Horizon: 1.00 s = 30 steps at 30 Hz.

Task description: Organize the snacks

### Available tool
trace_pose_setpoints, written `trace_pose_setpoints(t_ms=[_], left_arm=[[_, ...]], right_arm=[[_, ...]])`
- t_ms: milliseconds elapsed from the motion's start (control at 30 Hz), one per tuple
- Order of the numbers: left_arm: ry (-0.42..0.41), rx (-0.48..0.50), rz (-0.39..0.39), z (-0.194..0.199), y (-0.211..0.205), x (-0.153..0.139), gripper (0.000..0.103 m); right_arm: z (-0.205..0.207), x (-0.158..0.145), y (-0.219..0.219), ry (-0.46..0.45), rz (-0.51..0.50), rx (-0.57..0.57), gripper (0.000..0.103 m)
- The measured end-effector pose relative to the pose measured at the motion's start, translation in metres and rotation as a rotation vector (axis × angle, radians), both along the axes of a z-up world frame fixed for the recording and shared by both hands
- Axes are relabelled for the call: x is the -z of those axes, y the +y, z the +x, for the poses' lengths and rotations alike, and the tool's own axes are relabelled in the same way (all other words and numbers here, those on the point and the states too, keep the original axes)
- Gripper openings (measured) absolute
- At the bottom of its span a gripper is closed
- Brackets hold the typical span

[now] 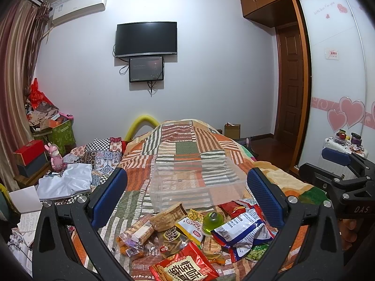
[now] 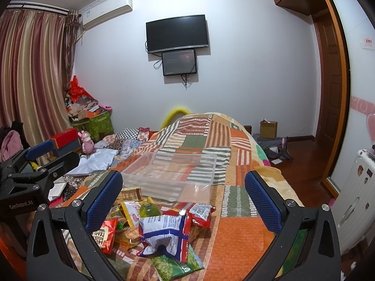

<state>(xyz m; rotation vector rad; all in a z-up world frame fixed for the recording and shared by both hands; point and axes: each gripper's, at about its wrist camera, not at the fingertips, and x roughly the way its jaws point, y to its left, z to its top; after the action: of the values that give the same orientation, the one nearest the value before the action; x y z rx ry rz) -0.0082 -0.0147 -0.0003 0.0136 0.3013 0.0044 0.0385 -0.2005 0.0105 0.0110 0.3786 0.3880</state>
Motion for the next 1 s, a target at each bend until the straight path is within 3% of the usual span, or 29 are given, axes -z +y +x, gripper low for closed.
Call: trace_pose_setpoints(t_ms=[600,1000], left_arm=[[0.048,-0.008,-0.036,0.011,0.017,0.016,0.103],[0.247,-0.044,-0.044,0.044,0.047,0.066,0.103]], right_arm=[[0.016,0.019,0.002,0.063,-0.025,0.002,0.103],[0.040,0.060,0.012,0.229,-0.066,-0.048,0.103]])
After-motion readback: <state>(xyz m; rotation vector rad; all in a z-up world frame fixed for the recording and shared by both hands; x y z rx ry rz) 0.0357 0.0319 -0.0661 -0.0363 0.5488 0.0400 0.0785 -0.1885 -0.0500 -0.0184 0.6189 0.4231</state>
